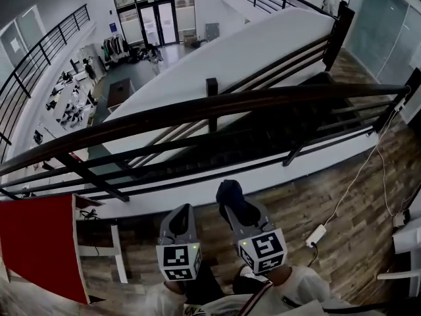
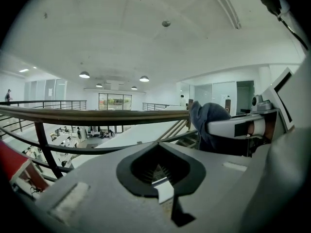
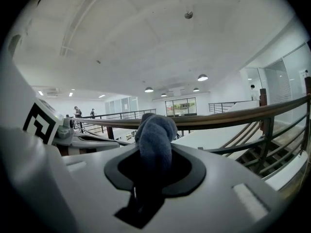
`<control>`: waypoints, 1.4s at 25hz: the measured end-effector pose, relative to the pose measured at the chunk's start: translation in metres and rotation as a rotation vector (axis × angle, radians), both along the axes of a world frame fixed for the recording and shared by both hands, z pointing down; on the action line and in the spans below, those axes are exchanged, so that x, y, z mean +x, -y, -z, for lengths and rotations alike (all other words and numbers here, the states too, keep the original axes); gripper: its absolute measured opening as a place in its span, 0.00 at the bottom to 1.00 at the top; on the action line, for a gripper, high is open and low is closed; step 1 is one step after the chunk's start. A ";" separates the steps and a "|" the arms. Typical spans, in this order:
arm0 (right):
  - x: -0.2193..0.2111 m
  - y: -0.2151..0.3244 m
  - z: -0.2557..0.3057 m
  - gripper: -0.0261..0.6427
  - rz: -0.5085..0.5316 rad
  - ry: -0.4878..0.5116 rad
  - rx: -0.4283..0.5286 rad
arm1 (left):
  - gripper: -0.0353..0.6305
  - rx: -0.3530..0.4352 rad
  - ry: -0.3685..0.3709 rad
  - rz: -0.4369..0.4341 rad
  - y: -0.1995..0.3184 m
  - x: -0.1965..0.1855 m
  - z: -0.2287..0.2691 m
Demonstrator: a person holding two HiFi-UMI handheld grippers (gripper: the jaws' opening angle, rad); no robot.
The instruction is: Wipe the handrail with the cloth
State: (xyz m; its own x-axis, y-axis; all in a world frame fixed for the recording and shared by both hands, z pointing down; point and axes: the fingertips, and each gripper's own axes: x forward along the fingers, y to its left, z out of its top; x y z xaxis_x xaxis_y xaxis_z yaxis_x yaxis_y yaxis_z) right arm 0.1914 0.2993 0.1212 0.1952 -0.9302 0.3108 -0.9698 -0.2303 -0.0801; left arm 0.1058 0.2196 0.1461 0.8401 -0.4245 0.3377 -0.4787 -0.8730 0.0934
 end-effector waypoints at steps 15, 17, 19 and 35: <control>0.014 -0.105 0.077 0.17 -0.006 -0.018 0.070 | 0.06 0.077 -0.010 -0.062 -0.106 0.026 0.080; 0.011 -0.103 0.082 0.18 -0.005 -0.024 0.076 | 0.06 0.081 -0.013 -0.060 -0.104 0.020 0.084; 0.007 -0.101 0.083 0.18 -0.006 -0.024 0.076 | 0.06 0.080 -0.014 -0.061 -0.103 0.015 0.085; 0.027 -0.099 0.079 0.18 -0.012 -0.015 0.062 | 0.06 0.092 -0.016 -0.065 -0.103 0.033 0.093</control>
